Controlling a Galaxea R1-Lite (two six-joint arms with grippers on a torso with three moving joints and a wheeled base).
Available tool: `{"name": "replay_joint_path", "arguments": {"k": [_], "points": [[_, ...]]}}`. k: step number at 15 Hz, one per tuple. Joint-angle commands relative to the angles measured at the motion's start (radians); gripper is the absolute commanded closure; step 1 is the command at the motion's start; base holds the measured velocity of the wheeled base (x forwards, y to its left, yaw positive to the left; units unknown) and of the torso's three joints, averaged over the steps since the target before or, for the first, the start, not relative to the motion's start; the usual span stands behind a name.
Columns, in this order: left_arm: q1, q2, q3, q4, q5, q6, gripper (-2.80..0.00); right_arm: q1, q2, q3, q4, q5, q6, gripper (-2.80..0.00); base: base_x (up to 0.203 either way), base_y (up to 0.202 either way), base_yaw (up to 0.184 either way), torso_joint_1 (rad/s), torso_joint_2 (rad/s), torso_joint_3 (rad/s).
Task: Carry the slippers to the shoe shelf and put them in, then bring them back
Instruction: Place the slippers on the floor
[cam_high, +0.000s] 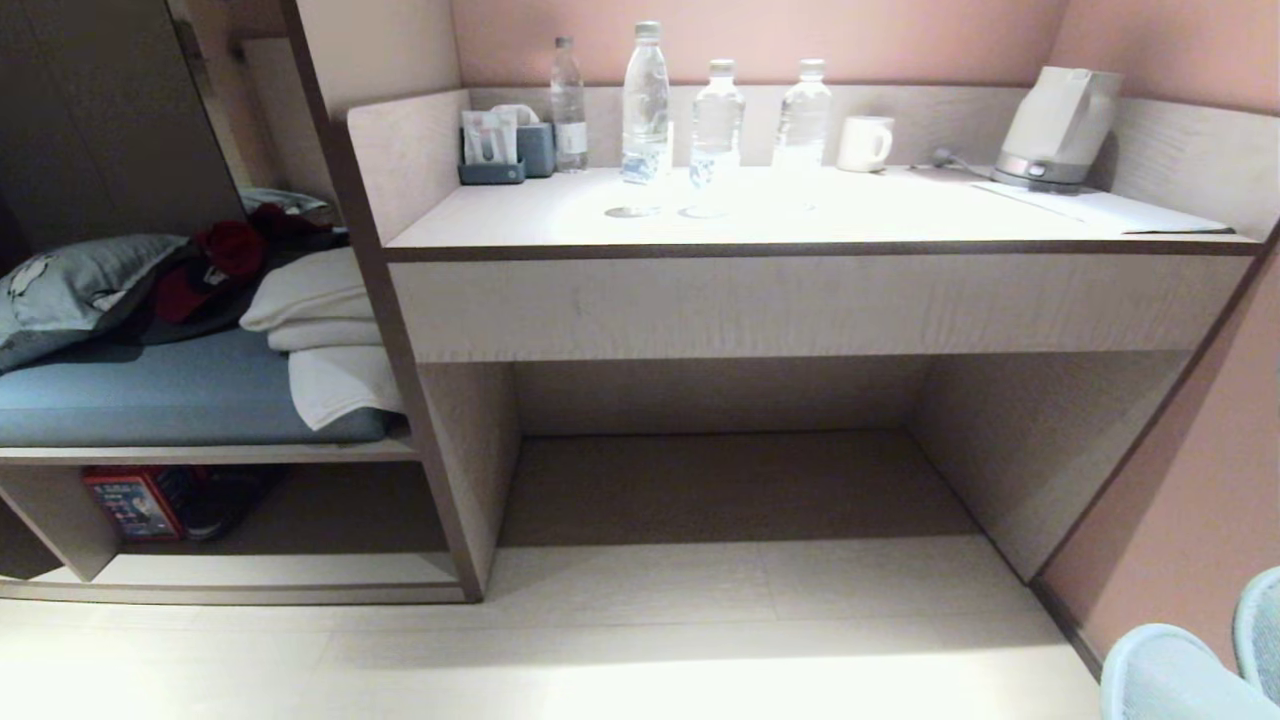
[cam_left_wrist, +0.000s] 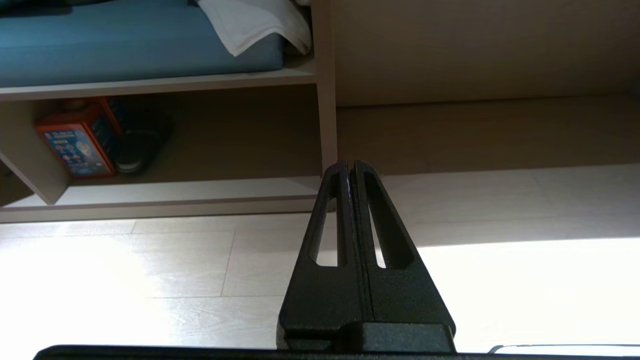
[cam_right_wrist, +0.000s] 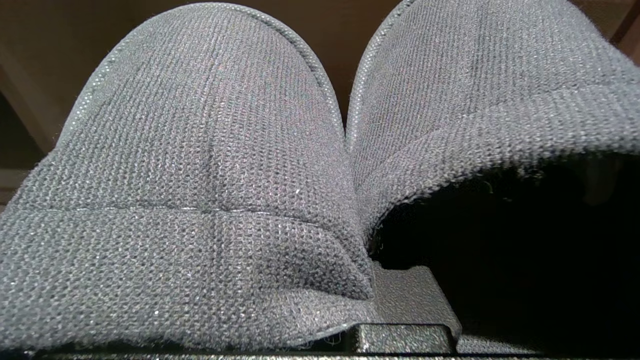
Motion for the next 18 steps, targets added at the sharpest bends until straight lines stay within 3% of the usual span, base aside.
{"name": "replay_joint_path", "arguments": {"k": [1,18], "points": [[0.0,0.002,0.0,0.0,0.0,-0.001,0.0,0.001,0.001,0.0,0.0,0.0,-0.001,0.0,0.0,0.0,0.0,0.005,0.0,-0.177],[0.0,0.002,0.0,0.001,-0.003,-0.001,0.0,0.001,0.001,0.0,0.0,0.0,-0.001,0.0,0.0,0.0,0.0,0.003,0.0,-0.196]]}}
